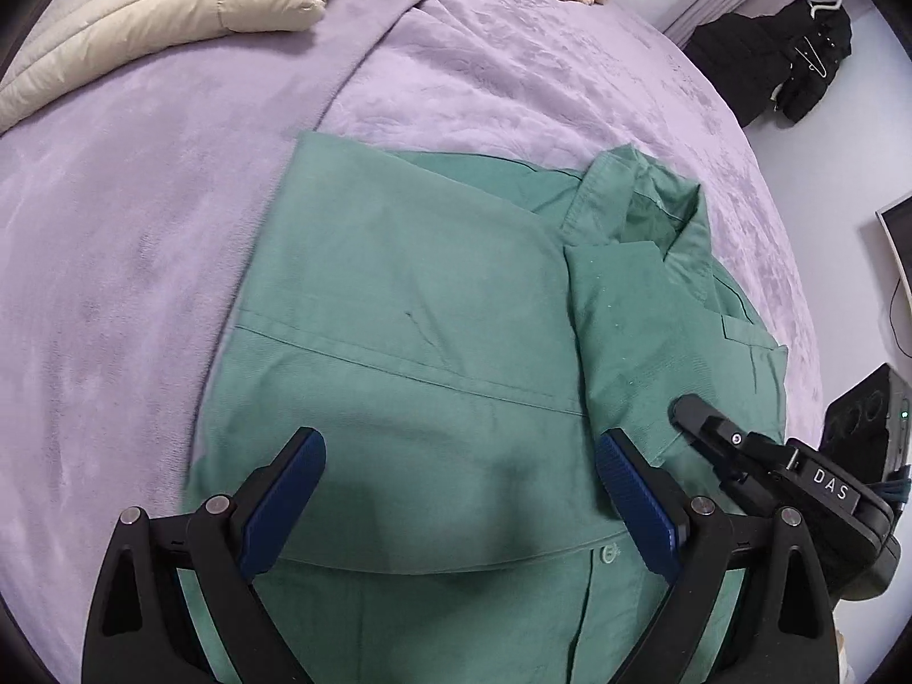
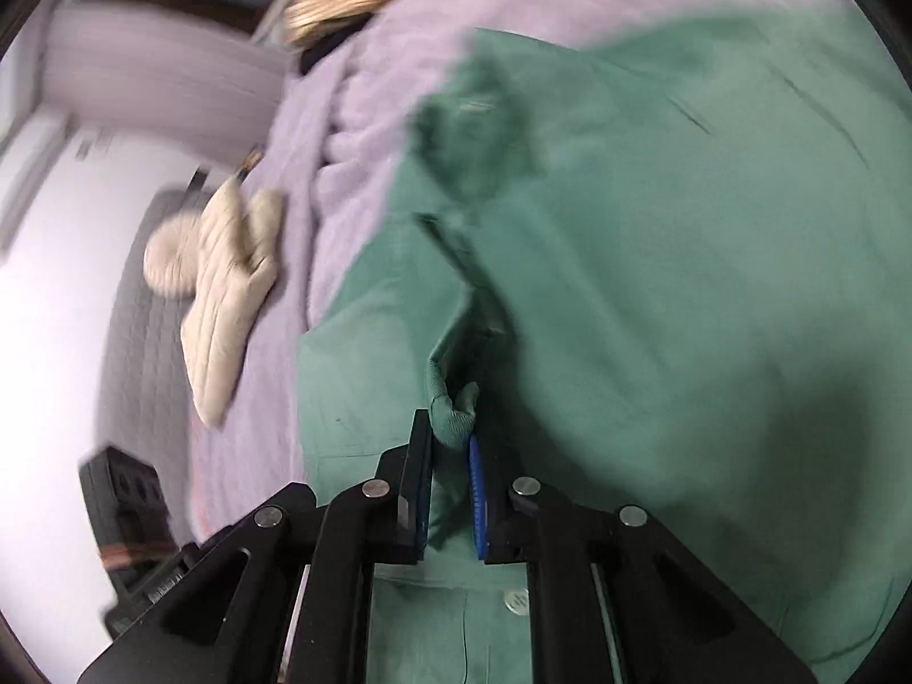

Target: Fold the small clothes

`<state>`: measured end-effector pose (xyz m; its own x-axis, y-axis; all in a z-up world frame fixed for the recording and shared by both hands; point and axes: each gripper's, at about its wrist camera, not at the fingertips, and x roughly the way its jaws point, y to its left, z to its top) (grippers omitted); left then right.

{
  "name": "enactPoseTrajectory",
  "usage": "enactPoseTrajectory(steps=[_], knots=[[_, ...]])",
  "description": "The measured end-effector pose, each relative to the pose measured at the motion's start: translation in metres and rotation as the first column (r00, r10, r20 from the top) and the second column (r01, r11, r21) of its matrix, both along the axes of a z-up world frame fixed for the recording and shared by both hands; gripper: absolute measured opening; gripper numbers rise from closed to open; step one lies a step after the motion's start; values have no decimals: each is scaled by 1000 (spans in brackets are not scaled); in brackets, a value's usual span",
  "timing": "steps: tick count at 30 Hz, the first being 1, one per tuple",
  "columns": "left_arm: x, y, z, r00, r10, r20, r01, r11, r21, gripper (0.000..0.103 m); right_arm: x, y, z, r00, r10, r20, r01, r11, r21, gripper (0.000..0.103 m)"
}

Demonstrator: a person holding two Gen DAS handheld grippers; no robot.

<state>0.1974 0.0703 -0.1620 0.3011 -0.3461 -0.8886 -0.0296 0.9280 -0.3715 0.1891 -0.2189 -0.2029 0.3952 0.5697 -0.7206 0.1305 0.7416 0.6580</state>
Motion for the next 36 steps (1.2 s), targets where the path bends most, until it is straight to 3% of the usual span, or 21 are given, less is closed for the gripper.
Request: enactPoseTrajectory(steps=[2,3,6,8,9,11,14,16,18,21,25,29,30,31,32,36], knots=[[3,16,1,1000,10,1,-10,1000,-2,97,6,41,17,983,171,65,-162,979,-128,12],[4,23,1,1000,19,-2,-19,1000,2,97,6,64,22,961,267,76,-247,948,-200,13],[7,40,-4,998,59,-22,-59,998,-6,97,-2,122,17,876,482,6,-441,808,-391,26],[9,43,-9,997,68,-40,-69,997,-19,97,-14,140,14,840,542,-23,-500,757,-420,38],[9,41,-11,997,64,-47,-65,998,-22,97,-21,140,15,840,541,-25,-503,761,-409,47],[9,32,-13,998,40,-51,-42,999,-29,97,-32,125,18,866,499,-24,-472,800,-370,48],[12,11,-18,998,-14,-65,11,998,-56,97,-46,66,14,941,330,-71,-337,910,-240,48],[15,-3,-24,995,-52,-79,47,997,-62,97,-59,12,6,979,158,-126,-178,971,-161,48],[17,-18,-30,992,-88,-95,83,995,-58,97,-73,-42,1,986,-21,-166,3,994,-114,48],[19,-38,-35,989,-115,-98,113,993,-22,97,-107,-121,-3,936,-293,-193,285,956,-67,56],[19,-52,-36,989,-114,-94,116,993,22,96,-115,-171,-12,864,-464,-194,481,875,48,57],[17,-64,-37,986,-131,-107,140,987,80,59,-113,-196,-15,819,-540,-193,566,815,124,57],[16,-67,-36,985,-138,-102,148,984,101,41,-114,-201,-14,814,-547,-192,574,808,133,41],[16,-67,-34,985,-145,-96,154,983,101,36,-115,-206,-10,815,-551,-178,575,807,135,16],[14,-67,-30,986,-145,-84,152,985,87,33,-116,-209,-5,820,-548,-167,569,814,121,3],[3,-66,-20,984,-172,-43,174,982,67,32,-132,-235,-2,822,-550,-150,564,821,82,3]])
